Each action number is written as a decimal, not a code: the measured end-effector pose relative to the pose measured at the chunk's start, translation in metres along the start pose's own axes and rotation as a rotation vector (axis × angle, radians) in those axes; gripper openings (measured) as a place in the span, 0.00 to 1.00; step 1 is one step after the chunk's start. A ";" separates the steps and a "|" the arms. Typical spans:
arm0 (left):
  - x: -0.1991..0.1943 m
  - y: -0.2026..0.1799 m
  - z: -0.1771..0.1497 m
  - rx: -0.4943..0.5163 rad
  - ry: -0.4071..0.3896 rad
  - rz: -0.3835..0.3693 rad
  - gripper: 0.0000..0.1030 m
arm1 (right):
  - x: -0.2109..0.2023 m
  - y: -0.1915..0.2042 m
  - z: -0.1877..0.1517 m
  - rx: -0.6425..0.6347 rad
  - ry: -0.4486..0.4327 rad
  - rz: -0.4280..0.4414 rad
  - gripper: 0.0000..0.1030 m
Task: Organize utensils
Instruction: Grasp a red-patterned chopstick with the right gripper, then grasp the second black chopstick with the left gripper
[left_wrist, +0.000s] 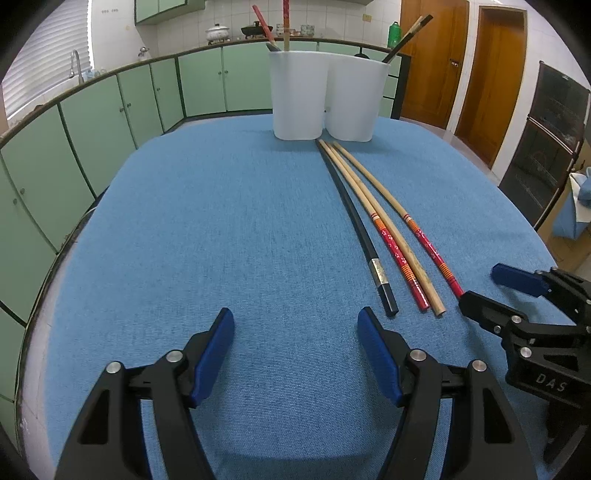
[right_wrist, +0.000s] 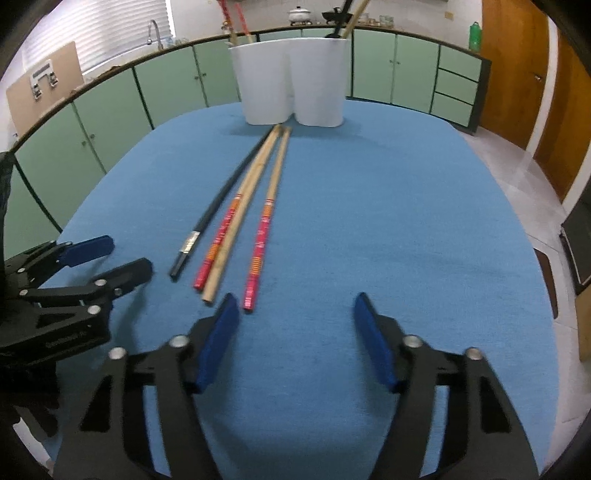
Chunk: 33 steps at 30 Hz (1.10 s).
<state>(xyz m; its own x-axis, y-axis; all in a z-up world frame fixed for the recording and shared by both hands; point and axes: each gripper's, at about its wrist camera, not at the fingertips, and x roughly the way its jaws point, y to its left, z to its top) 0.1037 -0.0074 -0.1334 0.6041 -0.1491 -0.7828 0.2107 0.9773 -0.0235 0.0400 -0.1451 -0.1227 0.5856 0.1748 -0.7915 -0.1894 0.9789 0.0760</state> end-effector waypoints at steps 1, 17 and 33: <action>0.000 0.000 0.000 -0.001 0.000 0.000 0.66 | 0.000 0.003 0.000 -0.003 0.000 0.005 0.45; -0.004 -0.007 0.001 -0.001 -0.005 -0.028 0.66 | 0.001 0.001 0.002 0.025 -0.014 0.017 0.05; 0.006 -0.033 0.009 0.040 0.009 -0.013 0.62 | -0.002 -0.020 -0.001 0.049 -0.017 0.015 0.05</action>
<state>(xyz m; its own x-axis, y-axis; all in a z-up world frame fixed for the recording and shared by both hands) 0.1073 -0.0418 -0.1316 0.5944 -0.1607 -0.7880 0.2491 0.9684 -0.0096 0.0420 -0.1646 -0.1235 0.5961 0.1904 -0.7800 -0.1596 0.9802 0.1173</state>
